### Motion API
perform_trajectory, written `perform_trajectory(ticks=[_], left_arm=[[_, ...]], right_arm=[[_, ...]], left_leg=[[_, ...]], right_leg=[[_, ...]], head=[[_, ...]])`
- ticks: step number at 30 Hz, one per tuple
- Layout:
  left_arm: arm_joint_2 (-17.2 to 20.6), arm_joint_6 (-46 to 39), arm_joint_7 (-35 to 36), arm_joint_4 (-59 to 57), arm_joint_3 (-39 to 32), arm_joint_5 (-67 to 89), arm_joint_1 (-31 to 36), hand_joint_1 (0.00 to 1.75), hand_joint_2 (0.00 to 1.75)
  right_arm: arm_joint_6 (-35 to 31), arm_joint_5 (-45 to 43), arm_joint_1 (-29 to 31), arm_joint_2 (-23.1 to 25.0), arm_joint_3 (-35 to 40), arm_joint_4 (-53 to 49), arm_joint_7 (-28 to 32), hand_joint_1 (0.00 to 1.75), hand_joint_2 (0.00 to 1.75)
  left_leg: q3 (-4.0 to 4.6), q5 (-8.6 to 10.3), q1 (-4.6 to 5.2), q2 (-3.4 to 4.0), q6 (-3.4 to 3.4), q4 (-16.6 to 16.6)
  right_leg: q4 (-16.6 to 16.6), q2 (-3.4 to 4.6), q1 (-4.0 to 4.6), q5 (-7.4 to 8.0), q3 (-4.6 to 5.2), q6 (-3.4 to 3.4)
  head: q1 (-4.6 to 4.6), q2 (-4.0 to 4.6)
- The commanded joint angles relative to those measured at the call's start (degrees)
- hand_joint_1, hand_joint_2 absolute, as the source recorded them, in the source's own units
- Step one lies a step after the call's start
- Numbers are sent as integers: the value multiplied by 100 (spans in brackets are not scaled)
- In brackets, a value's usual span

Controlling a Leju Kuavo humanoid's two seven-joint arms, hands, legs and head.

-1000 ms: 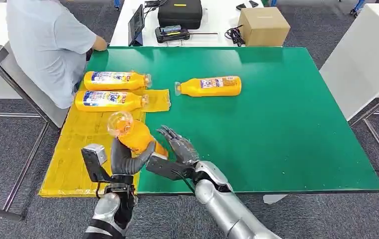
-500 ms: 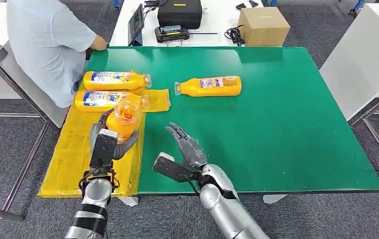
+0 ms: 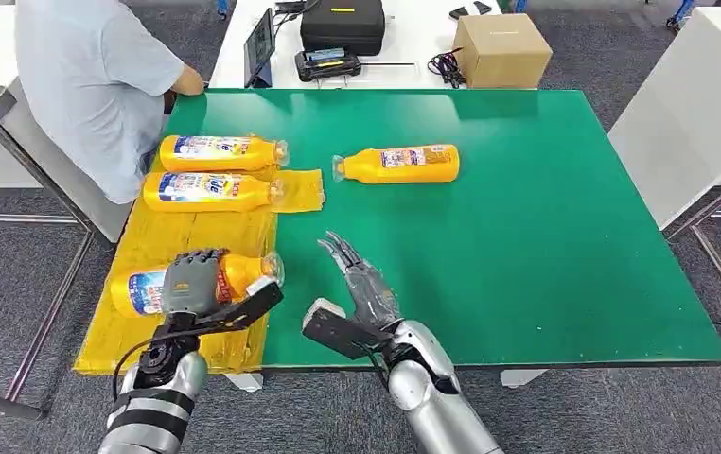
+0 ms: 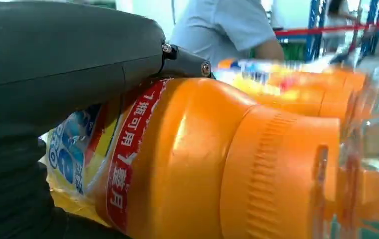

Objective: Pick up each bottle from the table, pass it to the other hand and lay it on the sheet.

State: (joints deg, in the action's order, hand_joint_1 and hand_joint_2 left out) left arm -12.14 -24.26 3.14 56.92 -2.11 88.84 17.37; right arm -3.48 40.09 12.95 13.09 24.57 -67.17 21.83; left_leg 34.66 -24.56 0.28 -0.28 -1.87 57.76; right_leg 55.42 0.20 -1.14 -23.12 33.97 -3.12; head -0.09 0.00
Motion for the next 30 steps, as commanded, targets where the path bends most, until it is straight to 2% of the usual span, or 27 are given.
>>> perform_trajectory(ticks=[1,3,8,12,15,16,17,22,30], left_arm=[[643,87,292,-1139,1113,116,577,175,175],[609,111,248,-1146,1054,100,582,175,175],[351,471,-648,-1311,837,-359,571,175,175],[311,479,-1009,-1460,1044,-620,548,175,175],[300,478,-1028,-1454,1040,-670,542,175,175],[272,468,-1053,-1407,1018,-777,512,54,175],[292,490,-1072,-1371,1102,-779,501,2,175],[268,554,-1015,-1416,1057,-934,523,0,175],[344,1032,-894,-2259,926,-1203,747,0,175]], right_arm=[[54,-22,128,-175,-95,65,30,0,175],[57,-27,123,-174,-94,61,33,0,175],[85,-53,95,-185,-104,62,48,0,175],[109,-86,84,-195,-55,99,103,0,175],[106,-88,84,-197,-53,100,105,0,175],[98,-90,80,-200,-61,96,109,0,175],[104,-91,79,-201,-59,93,109,0,175],[109,-99,85,-186,-65,141,104,0,175],[128,-205,248,-180,-228,434,138,0,175]], left_leg=[[-24,-8,-8,-5,12,-2],[-16,-6,-7,-6,9,-1],[-11,-2,-5,-8,7,-3],[-21,-3,-3,-9,7,-5],[-26,-5,-4,-7,8,-5],[-22,-4,-4,-7,7,-4],[-31,-9,-7,-4,10,-3],[-38,-12,-8,-4,12,-3],[-36,-2,-1,-7,8,-11]], right_leg=[[-2,-9,9,-10,-28,15],[-3,-9,8,-8,-22,12],[-4,-10,5,-4,-17,9],[-6,-9,3,-4,-27,10],[-7,-9,5,-6,-33,11],[-5,-7,4,-5,-28,10],[-5,-6,8,-8,-37,14],[-7,-7,10,-11,-45,15],[-10,-7,2,-2,-43,10]], head=[[-2,0],[0,0],[0,0],[0,0],[0,0],[0,0],[0,0],[2,0],[0,0]])
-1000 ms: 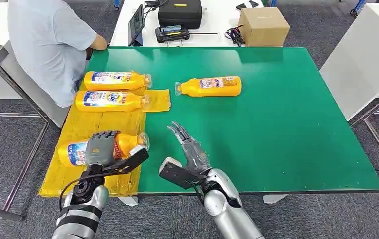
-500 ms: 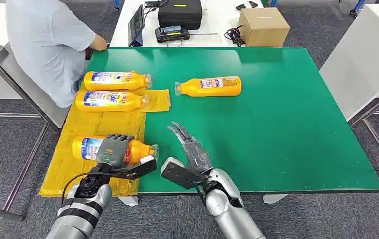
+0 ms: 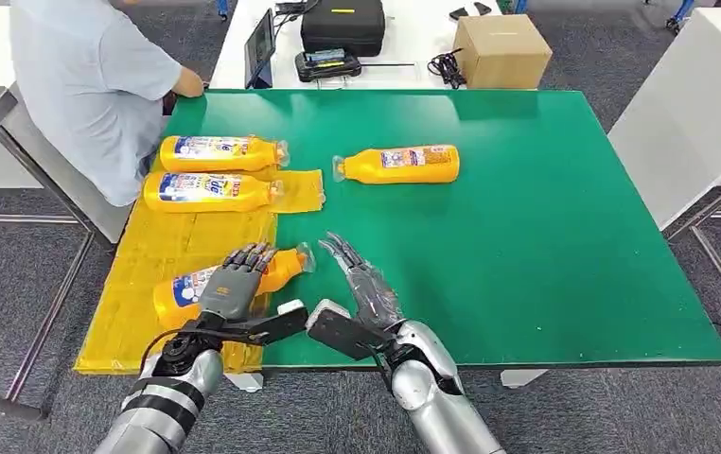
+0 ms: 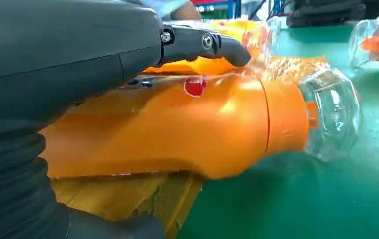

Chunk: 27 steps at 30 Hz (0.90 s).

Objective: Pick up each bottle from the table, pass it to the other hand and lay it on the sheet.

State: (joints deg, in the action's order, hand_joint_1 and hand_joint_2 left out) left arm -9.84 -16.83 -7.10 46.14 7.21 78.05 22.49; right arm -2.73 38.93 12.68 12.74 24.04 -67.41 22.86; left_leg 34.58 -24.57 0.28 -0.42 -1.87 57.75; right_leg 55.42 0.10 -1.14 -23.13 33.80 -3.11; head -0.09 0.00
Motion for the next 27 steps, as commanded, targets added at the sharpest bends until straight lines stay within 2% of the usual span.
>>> perform_trajectory(ticks=[1,10,13,15,19,24,27], left_arm=[[141,206,129,-1282,36,-74,271,0,175],[70,-229,172,-847,284,259,158,0,175],[-10,-671,156,-15,536,565,-67,0,175],[-61,-665,238,596,668,693,-224,0,175],[-49,-621,305,883,785,789,-292,0,175],[-110,-1312,521,1605,887,1149,-502,0,175],[-116,-1328,512,1766,876,1150,-544,0,175]], right_arm=[[58,-118,293,-140,-220,518,49,0,175],[28,-77,235,-142,-232,485,87,0,175],[-20,-25,199,-121,-250,390,64,0,175],[-23,-7,196,-94,-260,382,42,0,175],[-24,10,208,-77,-249,400,27,0,175],[-64,45,255,-36,-231,430,3,0,175],[-77,49,249,-31,-225,396,-2,0,175]], left_leg=[[-24,-1,-1,2,5,-8],[-61,2,-5,-1,11,-8],[-60,5,-4,-7,11,-6],[-55,6,-7,-9,10,-1],[-49,2,-8,-9,8,3],[-18,7,-4,-13,6,1],[-14,4,-5,-9,7,3]], right_leg=[[-8,0,2,0,-24,7],[-11,-5,7,3,-65,17],[-8,-11,5,0,-63,15],[-5,-14,9,-1,-60,15],[-2,-15,9,-5,-54,12],[-1,-17,5,-3,-25,8],[1,-15,6,-5,-19,9]], head=[[0,0],[0,0],[0,0],[0,0],[0,0],[0,0],[2,0]])
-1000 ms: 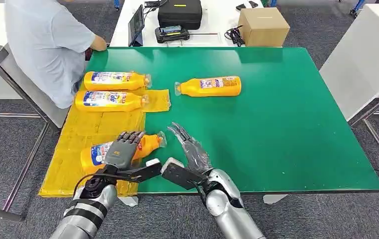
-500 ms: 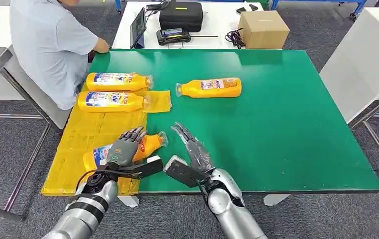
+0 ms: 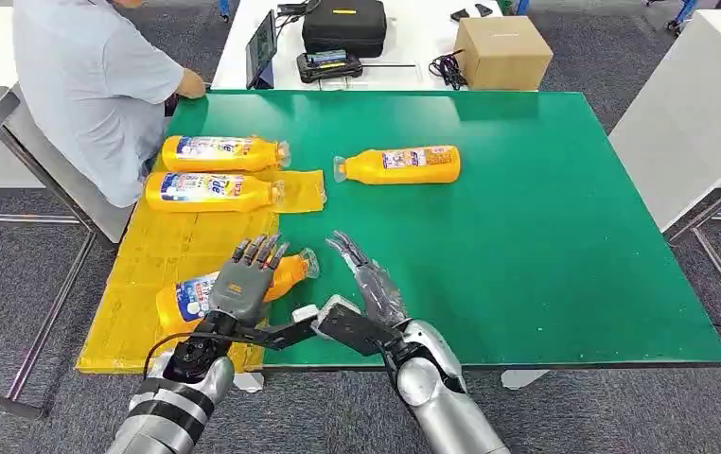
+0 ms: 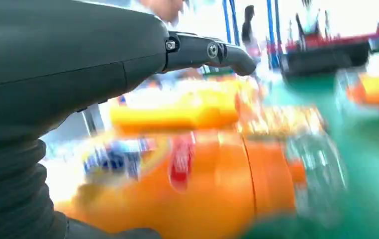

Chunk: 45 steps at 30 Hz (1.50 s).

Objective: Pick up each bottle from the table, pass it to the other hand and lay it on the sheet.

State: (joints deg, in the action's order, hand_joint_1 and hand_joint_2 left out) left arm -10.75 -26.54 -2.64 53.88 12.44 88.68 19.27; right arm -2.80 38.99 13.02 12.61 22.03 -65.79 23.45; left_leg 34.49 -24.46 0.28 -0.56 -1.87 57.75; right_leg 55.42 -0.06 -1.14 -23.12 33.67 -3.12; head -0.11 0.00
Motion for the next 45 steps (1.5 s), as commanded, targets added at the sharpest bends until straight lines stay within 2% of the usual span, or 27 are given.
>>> perform_trajectory(ticks=[1,4,7,9,10,11,12,13,15,20,21,22,25,29,31,35,41,43,45], left_arm=[[-19,-356,66,993,351,87,-234,0,175],[-176,-761,-147,1494,192,-224,-487,0,175],[-278,-800,-343,2027,232,-465,-743,0,175],[-433,-578,-705,2500,228,-1479,-992,0,175],[-509,-449,-959,2692,152,-2132,-1110,0,175],[-652,-324,-1256,2824,-8,-2962,-1232,0,175],[-670,-186,-1417,2833,-108,-3420,-1310,0,175],[-655,-94,-1555,2776,-188,-3711,-1367,0,175],[-745,196,-1662,2672,-373,-4375,-1445,0,175],[-803,260,-1717,2609,-459,-4582,-1483,0,175],[-840,346,-1724,2652,-537,-4783,-1555,0,175],[-883,487,-1735,2746,-633,-5091,-1679,0,175],[-867,556,-1798,2818,-637,-5237,-1832,0,175],[-859,361,-1816,2838,-710,-5077,-1821,0,175],[-866,548,-1799,2821,-632,-5158,-1788,0,175],[-918,779,-1791,2947,-512,-5685,-1856,0,175],[-870,1259,-1881,3446,-297,-6895,-2258,0,175],[-846,1327,-1917,3634,-226,-6970,-2398,0,175],[-846,1327,-1917,3634,-226,-6970,-2398,0,175]], right_arm=[[-72,44,216,-15,-23,232,-62,0,175],[-184,49,118,-7,-65,38,-81,0,175],[-317,-63,-65,30,-219,-325,0,0,175],[324,-1050,-302,101,-550,-734,194,0,175],[1083,-2081,-397,127,-865,-791,121,0,175],[1476,-2880,-484,214,-1189,-769,12,0,175],[930,-2440,-572,175,-1236,-949,246,0,0],[750,-2181,-693,164,-1270,-1232,286,0,0],[667,-2087,-924,264,-1459,-1768,285,0,0],[737,-2140,-1025,335,-1539,-1994,158,0,0],[460,-1941,-1087,404,-1632,-2144,149,0,0],[177,-1697,-1212,502,-1726,-2477,132,0,175],[-43,-1406,-1505,428,-1831,-3093,90,0,175],[166,-1618,-1548,464,-2069,-2982,54,0,175],[-56,-1577,-1540,480,-2221,-3007,371,0,175],[-293,-1461,-1597,479,-2560,-3189,533,0,175],[-710,-560,-1821,288,-2625,-3236,557,0,175],[-1005,199,-1877,69,-2489,-3171,440,0,175],[-1005,199,-1877,69,-2489,-3171,440,0,175]], left_leg=[[-11,-15,-9,8,12,8],[9,-3,-3,6,5,0],[0,-15,-9,1,10,10],[10,-6,-6,-3,5,4],[2,-14,-9,-8,7,9],[4,-11,-9,-13,5,6],[13,-7,-2,-16,3,5],[5,-12,-5,-25,4,6],[21,-10,-2,5,3,2],[14,-14,4,-2,6,1],[2,-21,-1,5,10,4],[10,-15,1,5,7,1],[8,-18,0,-2,7,4],[10,-14,-2,2,3,0],[9,-14,-4,2,5,0],[10,-15,-2,-10,6,4],[9,-14,0,2,4,-3],[-1,-20,-3,3,7,-2],[-6,-22,-5,3,8,-2]], right_leg=[[2,3,10,-11,-13,15],[-1,1,4,-2,13,7],[4,-6,10,-14,1,13],[0,-10,6,-8,13,7],[1,-17,9,-17,2,10],[-3,-20,9,-15,2,8],[1,-19,2,-12,11,5],[-2,-27,5,-18,-4,8],[-3,2,1,-6,16,6],[-4,-7,-1,-10,11,11],[-3,0,5,-14,1,17],[-3,-1,2,-10,10,13],[1,-9,2,-17,9,12],[-6,-3,2,-11,10,9],[-7,-4,4,-10,7,11],[-2,-16,3,-14,5,13],[-9,-4,2,-9,9,8],[-9,-4,5,-15,-1,12],[-12,-4,7,-16,-7,13]], head=[[2,0],[0,0],[0,0],[2,0],[-4,0],[4,0],[-4,0],[-2,0],[4,0],[2,0],[2,0],[2,0],[2,0],[0,0],[4,0],[2,0],[2,0],[0,0],[0,0]])
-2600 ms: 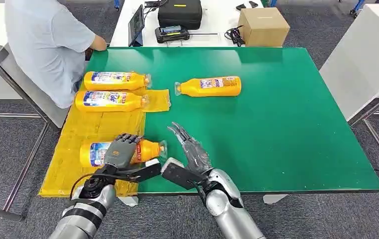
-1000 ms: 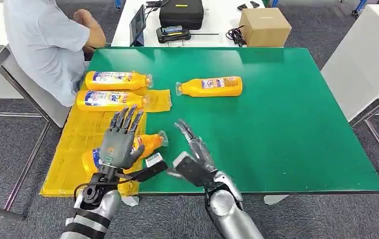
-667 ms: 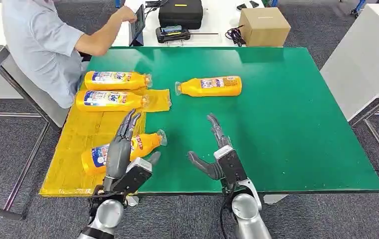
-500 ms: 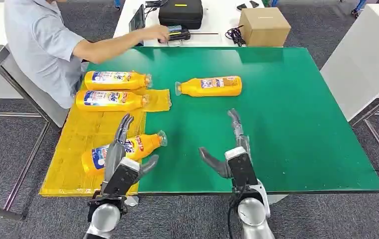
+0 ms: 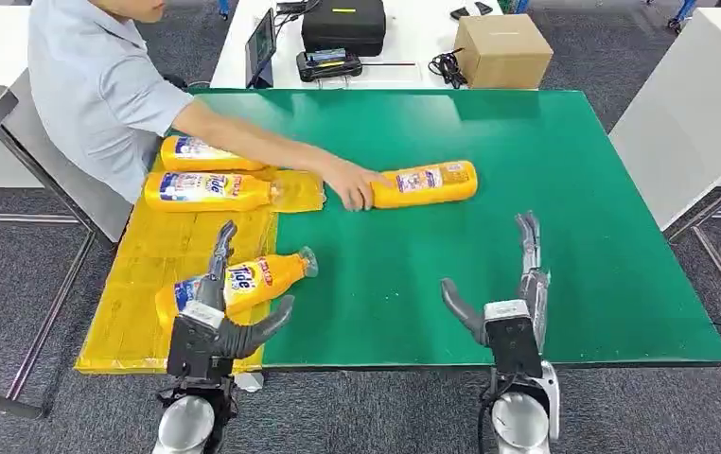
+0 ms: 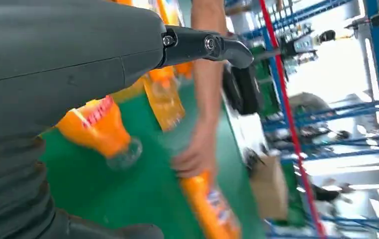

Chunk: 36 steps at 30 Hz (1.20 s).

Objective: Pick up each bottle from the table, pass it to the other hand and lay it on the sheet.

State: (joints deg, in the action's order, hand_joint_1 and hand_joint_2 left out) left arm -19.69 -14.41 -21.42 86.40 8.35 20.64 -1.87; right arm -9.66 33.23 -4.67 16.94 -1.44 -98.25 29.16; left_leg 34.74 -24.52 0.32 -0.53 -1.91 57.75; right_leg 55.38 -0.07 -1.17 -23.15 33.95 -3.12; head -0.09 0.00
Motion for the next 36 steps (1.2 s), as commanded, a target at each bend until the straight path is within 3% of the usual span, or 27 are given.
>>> perform_trajectory(ticks=[1,3,4,6,10,15,20,23,24,25,36], left_arm=[[48,114,-40,383,183,-166,-284,0,175],[49,139,-42,448,206,-179,-316,0,175],[34,183,-65,531,220,-204,-362,0,175],[34,310,-21,642,275,-248,-419,0,175],[4,383,165,873,329,-130,-585,0,175],[10,373,176,948,334,-68,-645,0,175],[39,478,238,836,368,463,-654,0,175],[50,495,265,725,504,494,-658,0,175],[59,494,267,702,536,488,-657,0,0],[74,480,277,683,571,499,-632,0,175],[115,422,498,583,690,650,-519,0,175]], right_arm=[[-319,775,-109,-364,-142,75,-130,0,175],[-417,976,-104,-410,-128,95,-202,0,175],[-627,1763,-93,-568,27,134,-525,0,175],[-886,2528,-19,-701,157,212,-804,0,175],[-573,3656,91,-1128,550,555,-1462,0,175],[-568,3692,110,-1179,594,716,-1486,0,175],[-172,3644,503,-1437,765,1757,-1687,0,175],[57,3189,823,-1393,728,2363,-1500,0,175],[52,3278,874,-1442,807,2463,-1482,0,175],[56,3325,932,-1440,894,2597,-1476,0,175],[87,3504,1290,-1481,1255,2808,-1763,0,175]], left_leg=[[-20,-11,-7,1,9,-2],[-24,-15,-10,3,12,2],[-19,-11,-5,3,11,-2],[-17,-12,-7,6,10,1],[-12,-8,-4,11,8,-2],[-21,-12,-7,13,11,-4],[-28,-11,-7,17,10,-8],[-19,-6,-5,16,9,-7],[-35,-12,-9,26,13,-8],[-22,-7,-7,18,9,-8],[-17,-4,-2,8,6,-6]], right_leg=[[-6,-3,7,-9,-24,11],[-4,0,11,-11,-28,14],[-4,0,6,-8,-20,11],[-5,3,8,-6,-20,11],[-6,8,4,-2,-15,8],[-8,11,7,-4,-24,11],[-15,15,8,0,-31,11],[-11,15,5,3,-21,8],[-14,23,9,1,-35,13],[-14,16,7,3,-25,9],[-6,5,2,-1,-18,6]], head=[[-2,0],[0,0],[-2,0],[-2,0],[-2,0],[-2,0],[-2,0],[-2,0],[0,0],[-2,0],[-4,0]])
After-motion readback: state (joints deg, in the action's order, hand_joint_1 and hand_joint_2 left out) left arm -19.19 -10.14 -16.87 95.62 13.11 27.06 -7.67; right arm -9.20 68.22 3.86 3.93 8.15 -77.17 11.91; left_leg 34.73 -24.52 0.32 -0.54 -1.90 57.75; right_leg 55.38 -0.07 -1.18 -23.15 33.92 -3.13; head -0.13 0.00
